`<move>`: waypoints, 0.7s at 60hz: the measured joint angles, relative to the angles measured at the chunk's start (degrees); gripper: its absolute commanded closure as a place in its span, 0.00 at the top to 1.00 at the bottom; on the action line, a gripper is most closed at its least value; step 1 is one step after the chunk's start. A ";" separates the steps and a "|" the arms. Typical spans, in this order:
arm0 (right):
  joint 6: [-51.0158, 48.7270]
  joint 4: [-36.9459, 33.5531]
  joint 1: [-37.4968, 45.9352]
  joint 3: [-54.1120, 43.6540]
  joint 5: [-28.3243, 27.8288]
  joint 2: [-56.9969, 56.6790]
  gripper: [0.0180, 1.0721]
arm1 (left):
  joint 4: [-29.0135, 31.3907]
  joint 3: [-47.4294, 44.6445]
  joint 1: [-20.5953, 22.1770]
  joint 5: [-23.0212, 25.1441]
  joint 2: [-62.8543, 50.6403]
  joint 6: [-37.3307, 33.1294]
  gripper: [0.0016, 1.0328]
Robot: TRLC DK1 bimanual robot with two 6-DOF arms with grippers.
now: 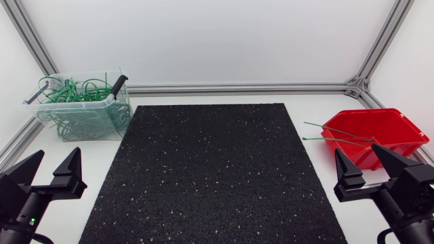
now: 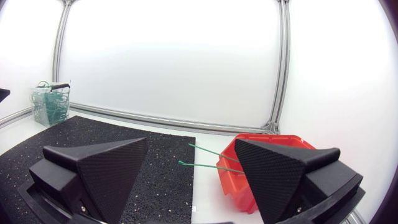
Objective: Take a green cable tie from the red box, thread the tail through the head to close it, then place it in the transparent bin on the left.
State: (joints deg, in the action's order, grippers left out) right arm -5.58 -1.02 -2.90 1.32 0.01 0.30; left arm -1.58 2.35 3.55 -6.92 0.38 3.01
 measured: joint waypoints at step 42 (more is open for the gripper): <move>1.25 -2.49 0.00 5.60 0.68 0.02 0.96 | 0.00 0.00 0.00 0.00 0.00 0.00 0.96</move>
State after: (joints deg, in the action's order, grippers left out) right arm -4.34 -3.51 -2.90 6.92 0.69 0.32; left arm -1.58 2.35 3.55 -6.92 0.38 3.01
